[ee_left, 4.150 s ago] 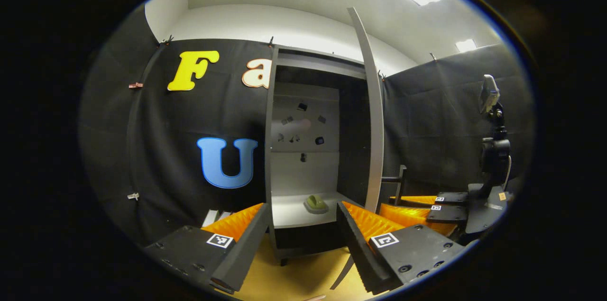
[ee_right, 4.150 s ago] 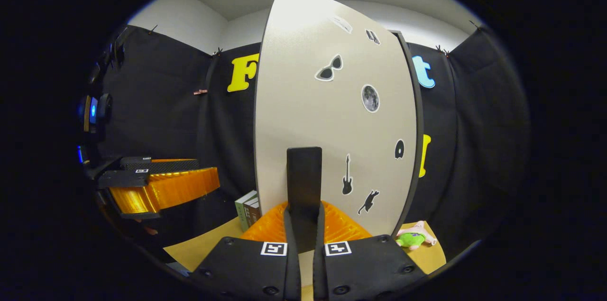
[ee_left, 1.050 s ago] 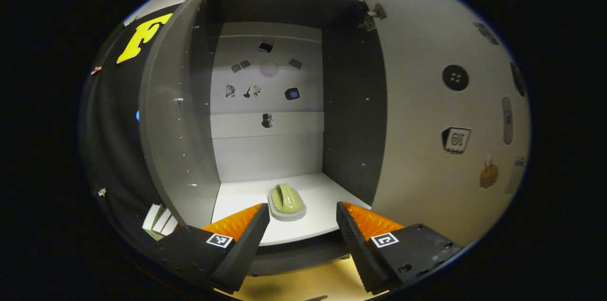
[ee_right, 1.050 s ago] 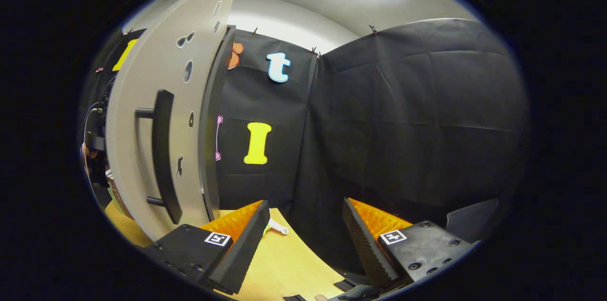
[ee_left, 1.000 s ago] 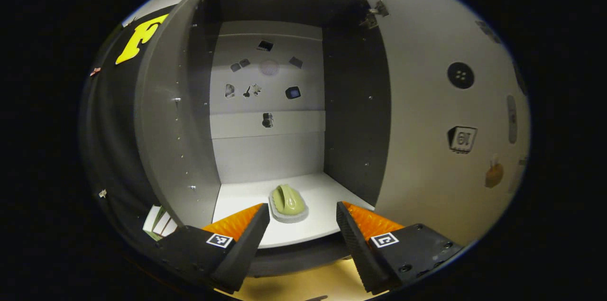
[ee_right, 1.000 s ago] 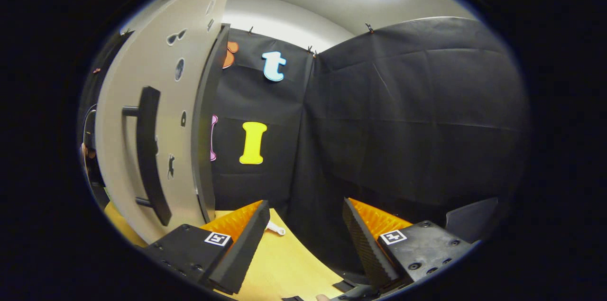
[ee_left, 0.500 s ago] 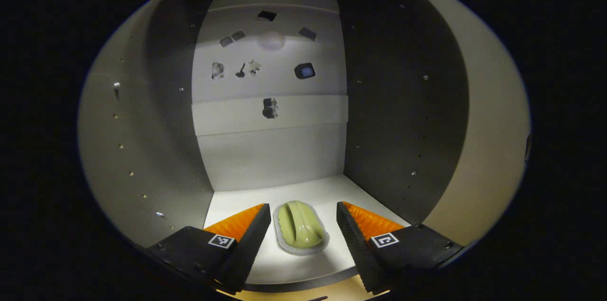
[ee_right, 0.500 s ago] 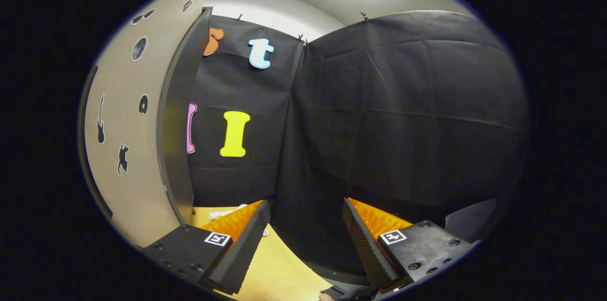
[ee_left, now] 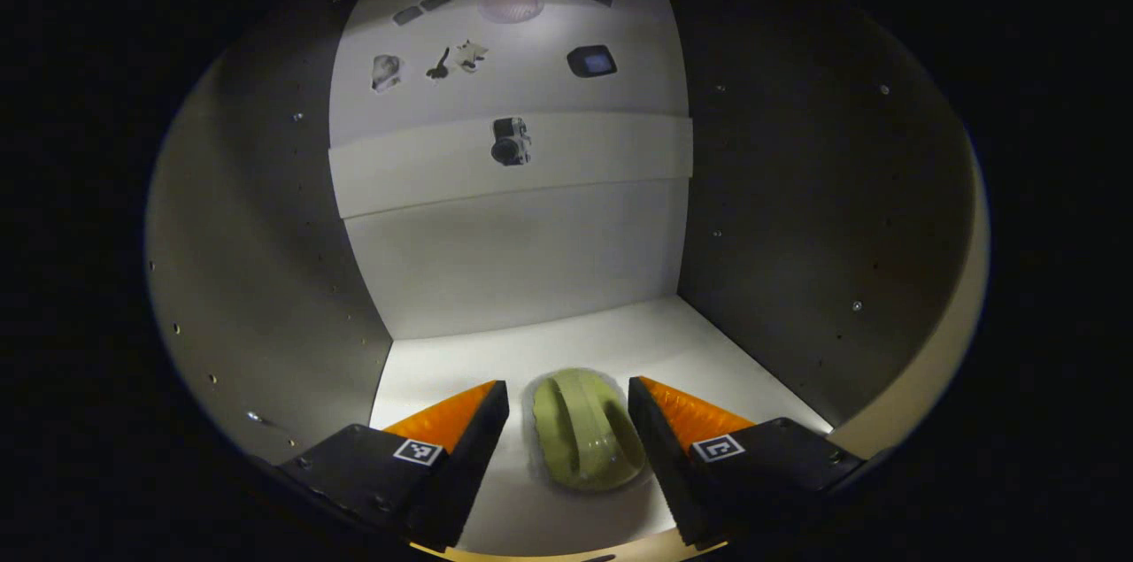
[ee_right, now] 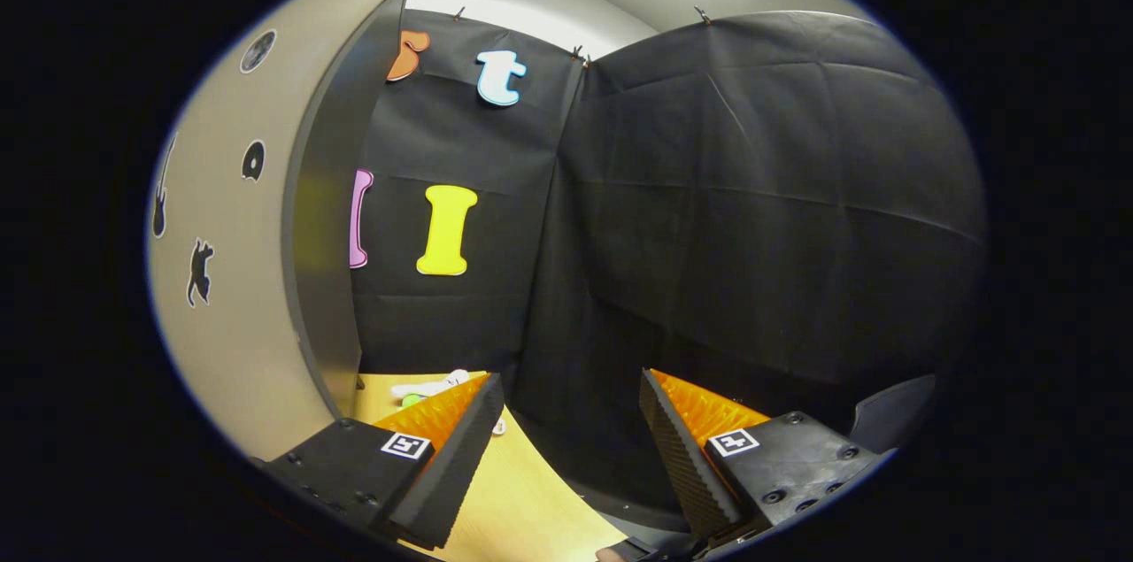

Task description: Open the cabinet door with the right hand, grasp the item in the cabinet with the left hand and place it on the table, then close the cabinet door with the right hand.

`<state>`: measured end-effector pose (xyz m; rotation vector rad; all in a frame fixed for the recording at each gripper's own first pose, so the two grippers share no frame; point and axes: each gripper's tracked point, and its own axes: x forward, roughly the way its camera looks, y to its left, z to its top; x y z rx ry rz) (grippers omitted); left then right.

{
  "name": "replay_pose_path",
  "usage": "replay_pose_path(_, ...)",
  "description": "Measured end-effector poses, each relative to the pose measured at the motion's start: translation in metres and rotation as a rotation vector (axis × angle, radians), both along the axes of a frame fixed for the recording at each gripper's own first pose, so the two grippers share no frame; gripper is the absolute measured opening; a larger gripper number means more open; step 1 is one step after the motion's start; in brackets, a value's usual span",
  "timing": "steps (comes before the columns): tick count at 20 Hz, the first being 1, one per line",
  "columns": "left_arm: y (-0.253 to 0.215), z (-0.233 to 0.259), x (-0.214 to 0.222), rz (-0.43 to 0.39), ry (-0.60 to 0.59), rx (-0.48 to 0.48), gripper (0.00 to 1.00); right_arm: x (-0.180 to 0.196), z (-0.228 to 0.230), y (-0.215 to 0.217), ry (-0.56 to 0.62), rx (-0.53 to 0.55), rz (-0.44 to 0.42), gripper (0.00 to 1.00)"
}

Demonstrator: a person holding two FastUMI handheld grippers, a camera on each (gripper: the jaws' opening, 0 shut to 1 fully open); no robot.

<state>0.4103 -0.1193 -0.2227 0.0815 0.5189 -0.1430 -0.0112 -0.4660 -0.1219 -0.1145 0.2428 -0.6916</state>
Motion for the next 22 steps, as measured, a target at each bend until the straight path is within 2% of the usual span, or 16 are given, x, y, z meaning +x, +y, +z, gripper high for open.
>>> replay_pose_path(4,0.005,-0.014,0.011,0.013,0.053,0.019,0.85,0.007,0.002,-0.004,-0.028,0.028,-0.006,0.98)
replay_pose_path(8,0.002,-0.026,0.015,0.012,0.098,0.009,0.87,0.010,-0.002,-0.004,-0.002,0.018,0.001,0.98)
replay_pose_path(10,0.000,-0.028,0.018,0.006,0.104,0.012,0.80,0.013,-0.003,-0.003,0.006,0.016,0.008,1.00)
replay_pose_path(12,-0.002,-0.030,0.017,0.005,0.113,0.031,0.66,0.017,-0.006,-0.004,0.009,0.015,0.008,0.98)
replay_pose_path(15,0.000,-0.029,0.018,0.023,0.119,0.068,0.29,0.024,-0.006,-0.004,-0.002,0.026,0.014,0.98)
replay_pose_path(22,-0.001,-0.020,0.007,0.058,0.117,0.042,0.25,0.032,-0.005,0.001,0.002,0.023,0.057,0.98)
